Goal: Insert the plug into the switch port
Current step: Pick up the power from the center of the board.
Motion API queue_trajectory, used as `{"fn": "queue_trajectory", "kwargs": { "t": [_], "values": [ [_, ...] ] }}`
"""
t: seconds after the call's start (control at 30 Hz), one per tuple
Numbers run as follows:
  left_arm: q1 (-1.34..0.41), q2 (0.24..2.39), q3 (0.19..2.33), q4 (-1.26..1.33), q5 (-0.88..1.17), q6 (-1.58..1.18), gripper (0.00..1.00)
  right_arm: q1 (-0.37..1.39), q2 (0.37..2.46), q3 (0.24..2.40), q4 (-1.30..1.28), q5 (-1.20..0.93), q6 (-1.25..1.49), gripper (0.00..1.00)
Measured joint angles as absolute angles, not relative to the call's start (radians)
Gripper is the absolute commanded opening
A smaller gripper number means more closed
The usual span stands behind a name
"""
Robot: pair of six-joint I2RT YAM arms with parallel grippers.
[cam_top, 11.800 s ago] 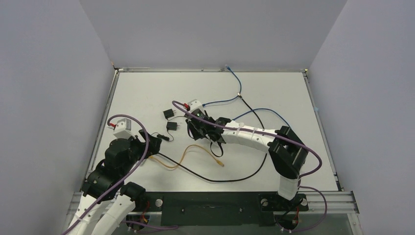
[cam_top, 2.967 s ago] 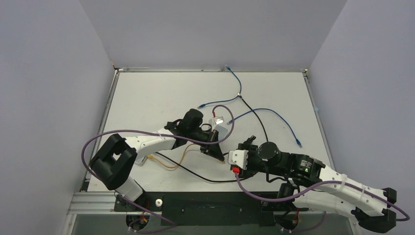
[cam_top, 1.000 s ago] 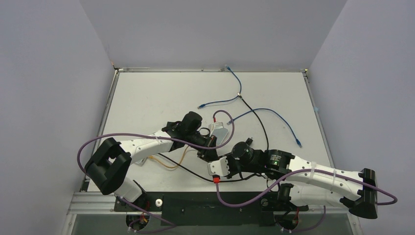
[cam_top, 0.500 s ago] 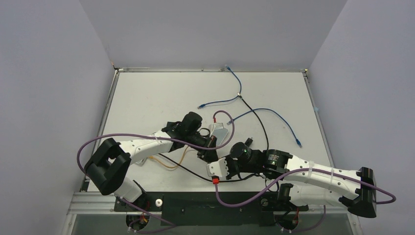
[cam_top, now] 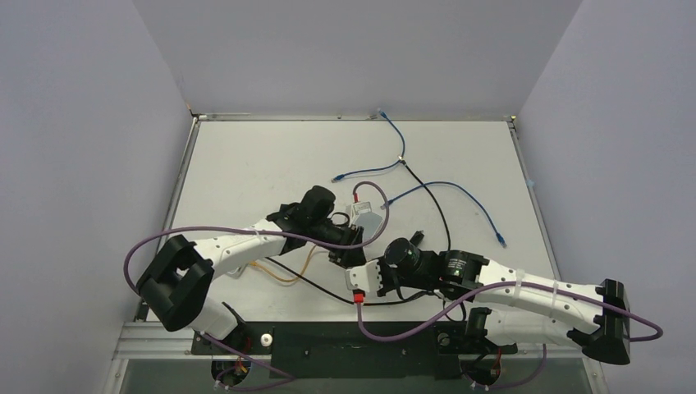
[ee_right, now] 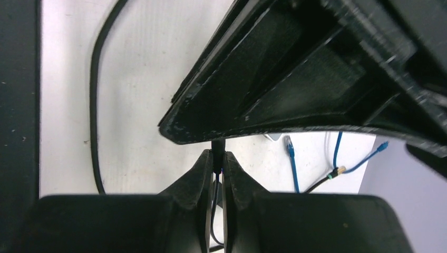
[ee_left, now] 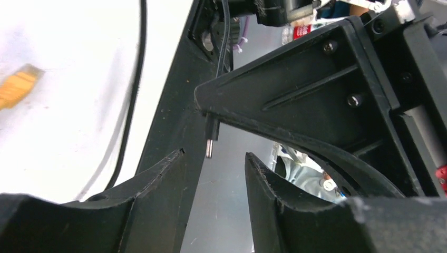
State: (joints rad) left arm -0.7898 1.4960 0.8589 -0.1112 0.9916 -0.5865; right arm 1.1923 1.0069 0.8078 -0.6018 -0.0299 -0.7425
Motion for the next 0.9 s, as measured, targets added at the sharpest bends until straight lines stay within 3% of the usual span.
{"fn": "queue_trajectory", "kwargs": {
  "t": [0.53,0.9],
  "values": [
    [-0.652,1.422,0.812,-0.015,0.769,-0.686,0.5,1.014,1.03,0.717,-0.355,0.22,-0.421,0.0],
    [-0.651,1.622,0.803,0.187,0.71,-0.796,0.5,0.872,1.232,0.71,-0.094,0.31,-0.201,0.0]
  ]
}}
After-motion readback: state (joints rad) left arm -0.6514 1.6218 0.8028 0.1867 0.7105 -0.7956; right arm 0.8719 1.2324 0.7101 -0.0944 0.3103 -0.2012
